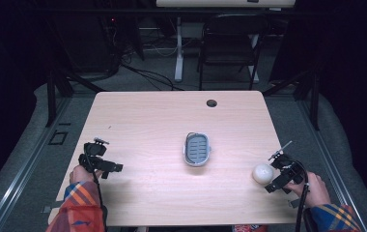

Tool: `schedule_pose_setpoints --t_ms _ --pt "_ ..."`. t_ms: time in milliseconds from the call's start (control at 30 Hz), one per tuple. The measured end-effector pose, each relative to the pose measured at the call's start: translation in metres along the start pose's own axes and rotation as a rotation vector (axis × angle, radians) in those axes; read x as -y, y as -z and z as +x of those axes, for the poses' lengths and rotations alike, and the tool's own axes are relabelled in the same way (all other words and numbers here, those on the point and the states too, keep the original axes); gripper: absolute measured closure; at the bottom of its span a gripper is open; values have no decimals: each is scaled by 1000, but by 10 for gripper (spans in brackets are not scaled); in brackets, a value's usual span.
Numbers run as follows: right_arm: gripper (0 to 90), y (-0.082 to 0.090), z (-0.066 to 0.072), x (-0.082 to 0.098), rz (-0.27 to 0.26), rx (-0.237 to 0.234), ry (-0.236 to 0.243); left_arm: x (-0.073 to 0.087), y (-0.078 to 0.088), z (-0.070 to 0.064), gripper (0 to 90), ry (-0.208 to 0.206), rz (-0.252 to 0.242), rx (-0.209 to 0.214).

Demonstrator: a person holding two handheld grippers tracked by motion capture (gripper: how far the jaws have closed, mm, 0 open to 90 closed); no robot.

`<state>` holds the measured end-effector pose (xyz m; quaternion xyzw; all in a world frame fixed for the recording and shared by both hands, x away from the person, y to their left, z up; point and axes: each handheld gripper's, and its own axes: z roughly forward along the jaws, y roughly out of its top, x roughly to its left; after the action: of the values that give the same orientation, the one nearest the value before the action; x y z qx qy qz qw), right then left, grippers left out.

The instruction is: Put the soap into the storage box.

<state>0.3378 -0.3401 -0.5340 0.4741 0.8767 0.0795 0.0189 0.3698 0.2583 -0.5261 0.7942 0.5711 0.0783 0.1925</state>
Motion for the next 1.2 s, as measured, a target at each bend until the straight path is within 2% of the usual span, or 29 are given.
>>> schedule_pose_setpoints --t_ms 33,67,100,133,167,233,267,300,333,367,400,433,500,533,567,633,667,700,733,767,833,867,933,967,1000,1067,1100,1133,1200 --pt "0 1 -2 -1 17 2 7 0 0 0 0 0 4 3" --pt "0 -1 -1 0 3 -18 -10 -1 -1 0 0 1 7 5" --pt "0 2 -2 -4 59 -6 41 -1 -1 0 0 1 7 5" --pt "0 2 -2 -4 59 -6 41 -1 -1 0 0 -4 10 8" --pt "0 -2 1 -2 20 -16 9 -1 -1 0 0 -4 3 7" --pt "0 4 0 -7 84 -23 81 0 -1 1 0 5 7 9" --pt "0 -6 6 -2 -53 -49 -31 0 -1 1 0 2 7 10" --pt "0 7 -2 -12 141 -11 131 0 -1 1 0 2 7 10" --pt "0 7 -2 -12 141 -11 131 0 -1 0 0 -1 6 10" --pt "0 0 4 -10 50 -40 54 -1 -1 0 0 -3 2 9" --pt "0 -2 5 -10 27 -43 44 -1 -2 -1 0 -1 7 12" --pt "0 -2 5 -10 27 -43 44 -1 -2 -1 0 -1 7 12" --pt "0 1 5 -15 67 -18 77 -1 -1 -1 0 -2 5 14" --pt "0 5 4 -17 55 -15 82 -1 -1 -1 0 -2 0 10" --pt "0 2 6 -16 12 -24 50 -1 -1 -1 0 -1 -2 9" --pt "0 3 5 -17 22 -25 59 -1 -1 -1 0 0 2 13" --pt "0 4 4 -21 52 -21 84 -1 -1 -1 0 1 3 13" --pt "0 1 6 -20 21 -29 64 -1 -1 -1 0 -2 0 12" --pt "0 5 4 -25 90 -19 125 -2 -1 -2 0 -4 -1 13" --pt "0 1 7 -24 47 -30 92 -2 -2 -2 0 -4 3 13" --pt "0 0 9 -28 47 -28 93 -2 -2 -2 0 -5 4 13" --pt "0 -4 11 -27 -9 -44 53 -2 -2 -2 0 -5 3 13" --pt "0 1 9 -35 68 -26 123 -2 -2 -2 0 -7 6 15" --pt "0 -1 10 -35 49 -33 104 -3 -2 -2 0 -9 6 16" --pt "0 2 7 -41 119 -13 166 -3 -2 -3 0 -9 5 18" --pt "0 1 6 -43 127 -14 163 -3 -2 -3 0 -9 4 17" --pt "0 -11 13 -38 -22 -49 39 -3 -2 -3 0 -10 3 17" --pt "0 -7 9 -44 49 -37 98 -3 -1 -3 0 -9 4 19" --pt "0 -8 8 -48 60 -38 103 -2 -1 -2 0 -4 0 19"
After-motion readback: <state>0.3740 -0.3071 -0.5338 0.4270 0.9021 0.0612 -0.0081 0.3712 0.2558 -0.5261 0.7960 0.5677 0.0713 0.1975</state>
